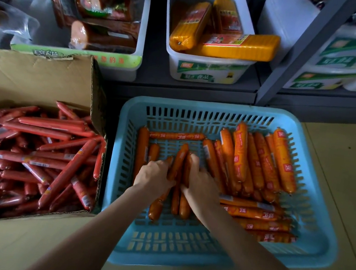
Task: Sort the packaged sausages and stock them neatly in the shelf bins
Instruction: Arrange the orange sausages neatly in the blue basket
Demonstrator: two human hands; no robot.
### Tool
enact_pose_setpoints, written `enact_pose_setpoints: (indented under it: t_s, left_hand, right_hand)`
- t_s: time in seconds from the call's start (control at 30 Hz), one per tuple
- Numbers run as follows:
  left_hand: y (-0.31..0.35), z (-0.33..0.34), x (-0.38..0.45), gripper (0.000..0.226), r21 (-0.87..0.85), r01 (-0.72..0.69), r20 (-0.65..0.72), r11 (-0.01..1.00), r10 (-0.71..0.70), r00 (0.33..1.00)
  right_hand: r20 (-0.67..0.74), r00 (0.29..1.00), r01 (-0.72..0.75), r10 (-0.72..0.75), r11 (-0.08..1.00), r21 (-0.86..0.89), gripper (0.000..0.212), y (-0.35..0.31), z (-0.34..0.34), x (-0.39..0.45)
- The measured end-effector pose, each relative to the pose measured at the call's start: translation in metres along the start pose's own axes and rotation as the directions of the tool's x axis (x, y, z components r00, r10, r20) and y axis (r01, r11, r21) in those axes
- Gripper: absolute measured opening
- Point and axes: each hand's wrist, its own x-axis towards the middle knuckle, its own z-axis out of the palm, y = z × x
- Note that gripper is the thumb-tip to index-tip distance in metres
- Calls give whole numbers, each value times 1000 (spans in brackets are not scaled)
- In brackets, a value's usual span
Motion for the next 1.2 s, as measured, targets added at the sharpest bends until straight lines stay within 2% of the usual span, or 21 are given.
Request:
enact_pose_setpoints:
  t_s: [0.1,0.17,0.27,0.33,0.37,0.47,0.57,0.63,0.73,0.8,0.93,1.0,1.1,1.2]
  left_hand:
    - [-5,0,2,30,-25,32,-7,999,-32,999]
    - [-8,2,5,28,-127,52,17,991,-50,999]
    - [-5,3,8,24,-304,50,42,951,-39,998]
    - [-1,5,9,26,-292,30,33,956,-21,999]
    - [1,6,10,29,-267,15,22,964,-9,1000]
    - [7,8,12,35,-227,-26,-12,974,24,1000]
    - [16,14,16,40,-231,-31,-16,973,28,999]
    - [25,18,17,38,-242,-29,-13,970,26,1000]
    - [35,25,18,36,-229,-69,17,971,74,997]
    - [38,27,17,36,-197,-85,16,977,90,996]
    - [33,27,17,37,-200,-62,13,978,66,998]
    - [28,24,17,36,-206,-49,10,977,52,999]
    - [22,20,17,34,-210,-33,-3,977,33,999]
    - [19,19,16,34,-220,-19,9,975,21,1000]
  right_hand:
    - [15,999,-41,40,990,138,68,0,-3,2]
    - [26,995,-104,101,941,321,60,6,-12,4]
    - [128,962,-268,242,742,615,48,13,-35,6]
    - [201,952,-304,230,670,677,59,19,-57,8]
    - [219,957,-289,190,686,668,63,24,-69,8]
    - [265,963,-163,35,862,480,61,43,-108,7]
    - [370,928,-70,-38,959,274,40,69,-127,3]
    - [437,898,-39,-60,976,214,17,81,-130,-2]
    - [497,862,81,-94,996,47,9,88,-131,-8]
    - [510,857,99,-73,995,-24,16,90,-128,-11]
    - [483,874,47,-58,998,35,24,90,-128,-9]
    - [539,841,55,-47,999,1,34,90,-128,-8]
    - [634,774,34,-1,999,-40,31,91,-123,-8]
    - [592,805,-20,42,999,-44,29,92,-121,-7]
